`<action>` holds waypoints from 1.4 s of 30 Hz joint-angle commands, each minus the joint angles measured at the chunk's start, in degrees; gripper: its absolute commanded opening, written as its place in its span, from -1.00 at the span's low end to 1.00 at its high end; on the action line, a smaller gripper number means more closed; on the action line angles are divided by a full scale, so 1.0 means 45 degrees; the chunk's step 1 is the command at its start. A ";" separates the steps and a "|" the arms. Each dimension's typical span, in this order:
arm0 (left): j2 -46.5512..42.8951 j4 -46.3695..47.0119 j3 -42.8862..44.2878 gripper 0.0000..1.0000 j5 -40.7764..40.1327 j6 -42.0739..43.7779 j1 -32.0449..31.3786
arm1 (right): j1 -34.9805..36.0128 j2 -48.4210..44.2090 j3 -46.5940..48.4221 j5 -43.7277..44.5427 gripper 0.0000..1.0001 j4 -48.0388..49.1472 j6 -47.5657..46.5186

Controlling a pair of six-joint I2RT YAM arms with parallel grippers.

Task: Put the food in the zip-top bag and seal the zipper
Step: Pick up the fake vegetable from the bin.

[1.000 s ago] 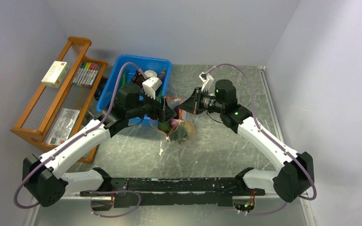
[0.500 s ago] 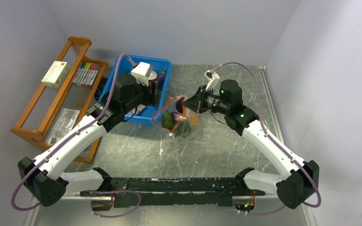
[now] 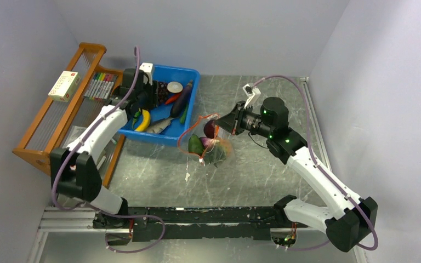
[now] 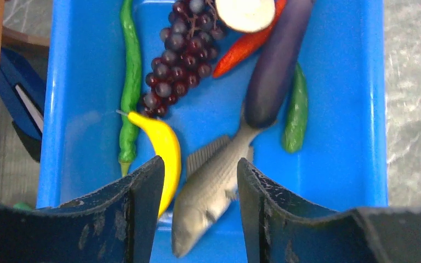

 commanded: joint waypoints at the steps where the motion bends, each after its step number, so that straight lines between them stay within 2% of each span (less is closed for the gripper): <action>1: 0.1242 0.0812 0.1805 0.05 0.1138 -0.0668 0.0669 | -0.0040 -0.0278 -0.0215 -0.0263 -1.00 0.0854 0.0158; 4: 0.2098 0.1445 0.2473 0.12 0.0714 -0.3016 0.0779 | -0.0041 -0.0261 -0.0200 -0.0301 -1.00 0.0809 0.0217; 5: 0.2283 0.1781 0.2489 0.11 0.0650 -0.4320 0.0806 | -0.0042 -0.0274 -0.0160 -0.0321 -1.00 0.0775 0.0207; 9: 0.3214 0.3573 0.2133 0.05 0.1576 -0.7249 0.1108 | -0.0040 -0.0415 -0.0109 -0.0219 -1.00 0.0728 0.0237; 12: 0.4137 0.4279 0.2191 -0.06 0.2170 -0.9020 0.1282 | -0.0040 -0.0479 -0.0018 -0.0201 -1.00 0.0575 0.0206; 17: 0.5671 0.5256 0.2520 -0.06 0.2633 -1.1562 0.1294 | -0.0040 -0.0701 -0.0063 -0.0147 -1.00 0.0424 0.0216; 22: 0.7523 0.5404 0.3712 -0.21 0.2864 -1.2427 0.1287 | -0.0040 -0.0882 0.0021 -0.0109 -1.00 0.0204 0.0169; 30: 0.8958 0.5979 0.4264 -0.17 0.2525 -1.4193 0.1287 | -0.0040 -0.1227 0.0145 0.0078 -1.00 -0.0046 0.0246; 42: 1.0142 0.5910 0.5136 -0.20 0.2094 -1.4876 0.1287 | -0.0045 -0.1422 0.0072 0.0219 -1.00 -0.0146 0.0249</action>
